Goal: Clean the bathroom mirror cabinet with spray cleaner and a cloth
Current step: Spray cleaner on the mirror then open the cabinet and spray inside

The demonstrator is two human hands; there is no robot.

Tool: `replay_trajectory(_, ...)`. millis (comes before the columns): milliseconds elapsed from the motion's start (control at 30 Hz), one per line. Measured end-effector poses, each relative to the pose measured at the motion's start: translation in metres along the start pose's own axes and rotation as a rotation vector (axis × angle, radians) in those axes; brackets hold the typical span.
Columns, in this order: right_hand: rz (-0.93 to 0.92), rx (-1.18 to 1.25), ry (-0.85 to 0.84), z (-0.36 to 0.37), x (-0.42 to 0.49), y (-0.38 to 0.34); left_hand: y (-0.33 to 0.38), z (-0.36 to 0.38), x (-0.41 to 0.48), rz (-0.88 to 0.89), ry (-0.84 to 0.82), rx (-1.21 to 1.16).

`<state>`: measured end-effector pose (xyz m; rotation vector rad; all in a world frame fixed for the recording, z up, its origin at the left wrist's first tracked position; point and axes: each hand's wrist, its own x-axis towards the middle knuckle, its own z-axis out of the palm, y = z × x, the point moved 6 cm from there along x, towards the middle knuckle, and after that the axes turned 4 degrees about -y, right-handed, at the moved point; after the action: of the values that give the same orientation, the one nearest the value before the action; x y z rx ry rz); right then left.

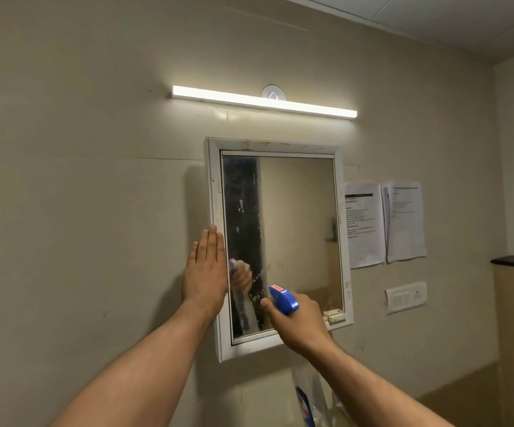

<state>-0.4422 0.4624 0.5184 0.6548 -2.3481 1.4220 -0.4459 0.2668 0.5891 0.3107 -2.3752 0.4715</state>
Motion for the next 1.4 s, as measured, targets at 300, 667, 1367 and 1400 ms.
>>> replay_trajectory(300, 0.41, 0.179, 0.429, -0.11, 0.008, 0.103, 0.02, 0.016, -0.007, 0.122, 0.036, -0.016)
replay_trajectory(667, 0.295, 0.227, 0.588, -0.173, 0.027, 0.102, 0.058, 0.01, -0.01, 0.198, 0.082, -0.01)
replay_trajectory(1367, 0.301, 0.163, 0.043, 0.079, -0.06, 0.096, 0.024, 0.059, -0.071, 0.154, -0.063, 0.055)
replay_trajectory(1400, 0.272, 0.176, 0.013, 0.092, -0.063, 0.09, 0.023, 0.064, -0.072, 0.163, -0.07, 0.058)
